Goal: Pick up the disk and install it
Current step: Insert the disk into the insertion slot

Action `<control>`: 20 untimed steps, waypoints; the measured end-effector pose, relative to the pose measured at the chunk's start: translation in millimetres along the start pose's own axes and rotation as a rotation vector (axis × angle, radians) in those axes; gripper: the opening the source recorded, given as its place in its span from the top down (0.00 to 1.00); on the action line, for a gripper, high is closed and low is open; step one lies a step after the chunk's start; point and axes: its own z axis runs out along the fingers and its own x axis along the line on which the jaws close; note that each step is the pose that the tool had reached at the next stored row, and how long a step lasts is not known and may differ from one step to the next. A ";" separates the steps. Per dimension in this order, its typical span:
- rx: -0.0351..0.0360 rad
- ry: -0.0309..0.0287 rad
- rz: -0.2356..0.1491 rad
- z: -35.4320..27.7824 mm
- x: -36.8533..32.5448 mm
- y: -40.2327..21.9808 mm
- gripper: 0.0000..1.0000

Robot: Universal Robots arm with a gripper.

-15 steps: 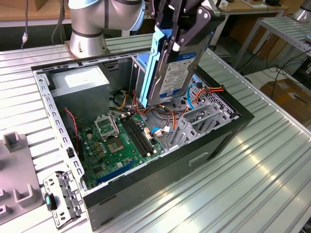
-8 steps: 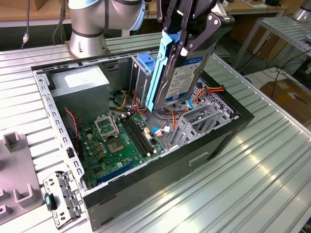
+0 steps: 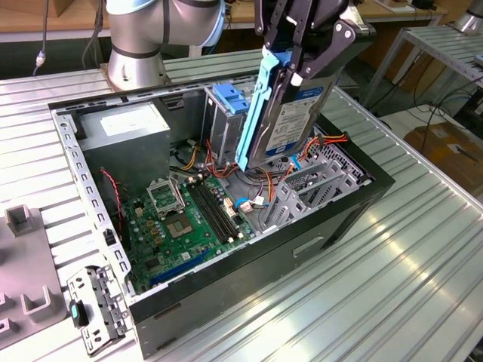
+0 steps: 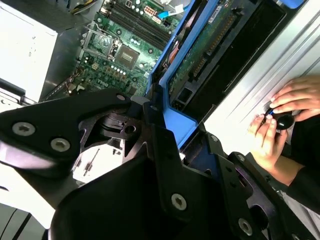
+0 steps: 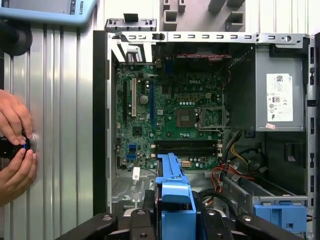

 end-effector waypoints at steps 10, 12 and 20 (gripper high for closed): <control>0.0000 0.0021 0.000 0.7 -0.1 -23.7 0.63; 0.0000 0.0026 0.000 0.9 -0.1 -26.5 0.63; 0.0000 0.0035 0.000 2.2 9.2 -32.2 0.63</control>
